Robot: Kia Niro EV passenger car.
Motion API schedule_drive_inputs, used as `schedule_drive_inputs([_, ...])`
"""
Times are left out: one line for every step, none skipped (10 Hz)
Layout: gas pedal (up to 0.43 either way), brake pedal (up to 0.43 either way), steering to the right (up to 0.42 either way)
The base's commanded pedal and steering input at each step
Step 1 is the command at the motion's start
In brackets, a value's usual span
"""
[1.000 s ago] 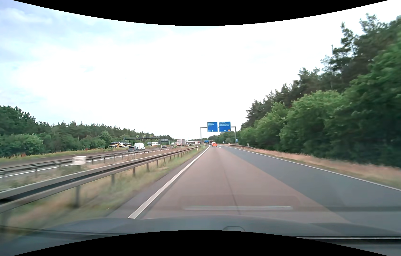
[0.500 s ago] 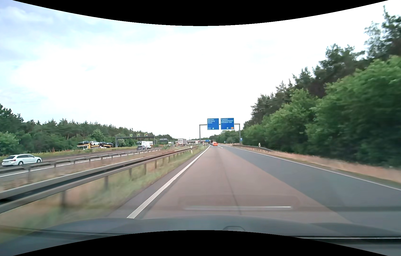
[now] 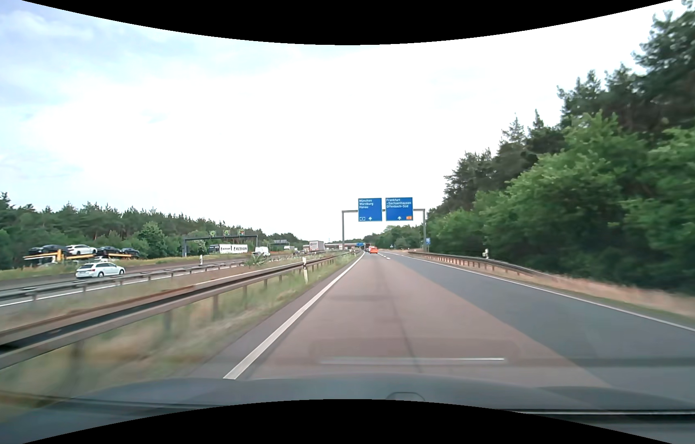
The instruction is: Follow the waypoints while adhering to traffic rules and regulations
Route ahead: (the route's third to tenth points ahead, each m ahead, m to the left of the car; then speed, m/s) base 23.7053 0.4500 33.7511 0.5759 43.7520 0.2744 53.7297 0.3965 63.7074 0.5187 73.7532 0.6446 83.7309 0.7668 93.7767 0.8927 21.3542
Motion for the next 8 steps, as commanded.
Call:
schedule_drive_inputs([0.13,0.0,-0.005])
schedule_drive_inputs([0.13,0.0,-0.005])
schedule_drive_inputs([0.13,0.0,-0.005])
schedule_drive_inputs([0.13,0.0,-0.005])
schedule_drive_inputs([0.13,0.0,-0.005])
schedule_drive_inputs([0.13,0.0,-0.005])
schedule_drive_inputs([0.13,0.0,-0.005])
schedule_drive_inputs([0.13,0.0,-0.005])
